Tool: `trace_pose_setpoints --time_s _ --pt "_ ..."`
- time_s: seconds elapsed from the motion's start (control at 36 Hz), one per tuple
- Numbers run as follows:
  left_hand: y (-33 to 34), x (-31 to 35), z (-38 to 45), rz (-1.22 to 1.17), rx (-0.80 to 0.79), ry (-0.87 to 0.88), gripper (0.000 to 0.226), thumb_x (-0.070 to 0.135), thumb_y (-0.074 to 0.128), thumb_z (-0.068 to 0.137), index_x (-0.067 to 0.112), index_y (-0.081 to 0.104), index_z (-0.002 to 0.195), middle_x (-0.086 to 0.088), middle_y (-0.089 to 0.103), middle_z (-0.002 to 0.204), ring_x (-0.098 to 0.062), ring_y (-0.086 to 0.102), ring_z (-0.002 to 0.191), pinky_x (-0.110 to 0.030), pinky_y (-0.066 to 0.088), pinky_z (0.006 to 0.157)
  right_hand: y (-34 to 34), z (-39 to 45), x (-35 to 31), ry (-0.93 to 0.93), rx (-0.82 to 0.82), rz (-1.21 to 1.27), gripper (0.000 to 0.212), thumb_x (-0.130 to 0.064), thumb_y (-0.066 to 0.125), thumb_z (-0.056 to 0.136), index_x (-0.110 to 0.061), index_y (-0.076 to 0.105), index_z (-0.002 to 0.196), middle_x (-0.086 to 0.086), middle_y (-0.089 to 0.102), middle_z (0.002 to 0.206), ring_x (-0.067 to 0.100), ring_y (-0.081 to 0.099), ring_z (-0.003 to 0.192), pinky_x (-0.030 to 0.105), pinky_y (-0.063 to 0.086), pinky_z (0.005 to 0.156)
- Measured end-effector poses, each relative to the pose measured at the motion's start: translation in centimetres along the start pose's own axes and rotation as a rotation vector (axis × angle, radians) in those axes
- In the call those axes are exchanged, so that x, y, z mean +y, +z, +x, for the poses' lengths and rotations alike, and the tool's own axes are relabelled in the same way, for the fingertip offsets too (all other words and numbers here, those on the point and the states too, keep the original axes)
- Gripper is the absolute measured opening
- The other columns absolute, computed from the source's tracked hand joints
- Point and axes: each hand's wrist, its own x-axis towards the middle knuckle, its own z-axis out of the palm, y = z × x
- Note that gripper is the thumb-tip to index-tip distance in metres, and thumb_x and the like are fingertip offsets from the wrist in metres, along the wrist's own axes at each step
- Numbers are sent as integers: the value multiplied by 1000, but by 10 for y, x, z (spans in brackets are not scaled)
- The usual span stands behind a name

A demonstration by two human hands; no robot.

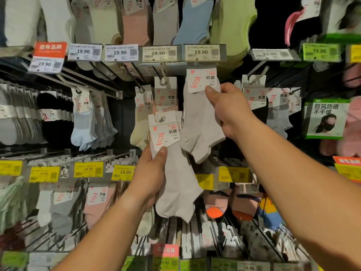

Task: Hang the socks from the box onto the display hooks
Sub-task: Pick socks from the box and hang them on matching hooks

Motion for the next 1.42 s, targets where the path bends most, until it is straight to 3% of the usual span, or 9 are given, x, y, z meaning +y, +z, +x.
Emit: trace_pose_setpoints --time_s 0.22,0.53,0.61,0.69,0.81,1.0,1.08,1.25,1.42 --pt "-6 2 -2 6 18 -23 30 26 48 107 24 57 135 5 72 121 -16 69 111 -46 51 104 2 34 16 51 56 -202 10 -26 64 95 -18 59 93 7 70 104 27 67 96 41 57 81" --pt "-4 6 -2 1 32 -21 29 26 49 106 24 57 134 4 71 122 -17 68 111 -46 52 103 11 55 52 77 93 -593 44 -42 55 98 -11 56 130 8 61 126 24 57 102 33 47 80" --pt "-1 7 -3 -18 26 -17 28 25 48 106 24 57 133 3 71 122 -17 69 110 -45 52 103 9 35 49 -37 180 -676 55 -45 56 96 -13 45 139 10 48 137 27 51 119 39 48 95" --pt "1 9 -4 -18 11 -5 23 25 49 106 27 59 127 3 72 121 -18 69 111 -46 52 103 7 -7 48 -234 203 -552 31 -39 58 95 -19 53 118 2 56 114 19 55 105 34 48 86" --pt "10 12 -5 -40 -1 18 22 23 51 105 22 60 125 1 73 118 -18 70 109 -46 53 101 19 -67 61 -108 -2 -420 36 -52 62 89 -19 55 102 -6 59 84 15 58 81 32 49 71" --pt "20 13 -3 -85 -32 20 31 36 47 106 22 59 130 3 75 114 -13 72 104 -31 58 86 20 -79 71 2 -64 -346 32 -41 76 83 -21 52 86 -4 61 81 15 60 73 35 52 66" --pt "17 14 -1 -124 -9 -65 46 58 50 96 27 64 127 1 73 120 -20 69 113 -45 52 101 11 -74 69 68 -66 -226 30 -30 73 88 -5 56 90 11 68 86 30 67 80 46 56 71" --pt "10 7 5 -122 60 -82 22 14 48 105 16 64 121 -4 75 114 -24 72 106 -48 53 100 -4 -61 57 160 -88 -73 21 -25 66 95 -9 51 98 26 65 111 39 68 97 68 51 82" --pt "9 12 2 -158 68 -61 26 9 46 106 8 61 127 -6 75 113 -18 74 99 -30 59 82 -10 -33 21 69 -36 -37 18 -24 63 97 -11 54 105 14 70 106 33 70 97 60 56 82"
